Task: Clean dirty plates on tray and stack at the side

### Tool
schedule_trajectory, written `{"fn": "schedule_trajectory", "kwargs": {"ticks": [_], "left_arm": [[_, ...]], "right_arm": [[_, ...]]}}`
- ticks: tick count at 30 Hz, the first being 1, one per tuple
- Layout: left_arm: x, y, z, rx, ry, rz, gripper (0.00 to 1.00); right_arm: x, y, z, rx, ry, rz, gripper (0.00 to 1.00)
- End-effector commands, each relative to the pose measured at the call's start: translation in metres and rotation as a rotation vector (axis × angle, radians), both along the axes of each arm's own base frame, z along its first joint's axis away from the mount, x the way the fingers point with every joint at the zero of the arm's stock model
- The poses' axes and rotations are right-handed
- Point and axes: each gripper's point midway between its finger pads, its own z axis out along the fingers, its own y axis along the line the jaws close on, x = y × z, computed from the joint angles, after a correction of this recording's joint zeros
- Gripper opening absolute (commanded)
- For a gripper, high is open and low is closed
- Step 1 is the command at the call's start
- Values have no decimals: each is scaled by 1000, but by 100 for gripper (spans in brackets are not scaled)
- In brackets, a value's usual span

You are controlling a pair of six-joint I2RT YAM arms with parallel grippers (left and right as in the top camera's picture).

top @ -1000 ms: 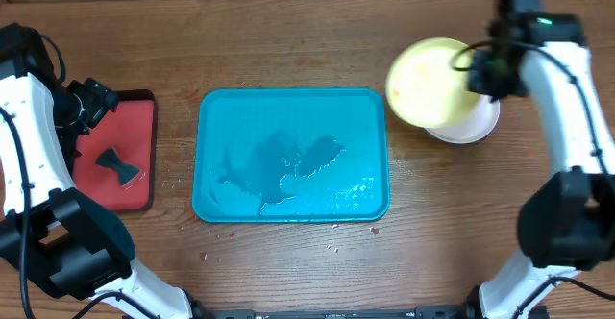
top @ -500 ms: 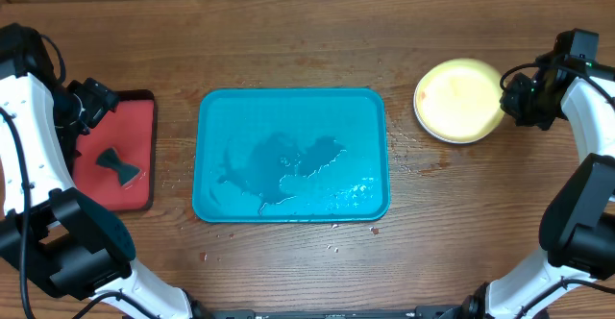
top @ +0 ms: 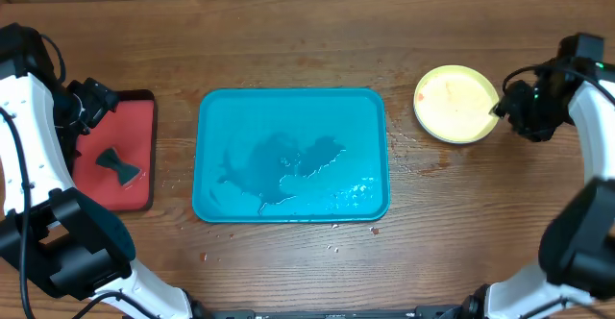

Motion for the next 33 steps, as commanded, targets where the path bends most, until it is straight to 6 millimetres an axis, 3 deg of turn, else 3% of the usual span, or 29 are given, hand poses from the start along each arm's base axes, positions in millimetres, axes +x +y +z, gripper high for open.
{"fn": "schedule_trajectory", "kwargs": {"ticks": [1, 2, 3, 9, 14, 17, 22, 33], "left_arm": [[2, 1, 10, 8, -29, -2, 100], [2, 1, 10, 8, -29, -2, 100], [2, 1, 10, 8, -29, -2, 100], [2, 1, 10, 8, -29, -2, 100], [2, 1, 10, 8, -30, -2, 100], [2, 1, 10, 8, -30, -2, 100], [2, 1, 10, 9, -31, -2, 100], [2, 1, 10, 9, -31, -2, 100]], "right_arm": [[-16, 15, 90, -23, -211, 14, 68], [-26, 18, 103, -31, -232, 18, 75], [-36, 21, 115, -38, -251, 18, 100], [-110, 46, 178, -80, -385, 21, 100], [-177, 69, 193, -75, -404, 21, 100], [-202, 77, 195, -78, -406, 21, 100], [-223, 84, 193, -75, -399, 21, 100], [-224, 83, 191, -84, -388, 25, 100]]}}
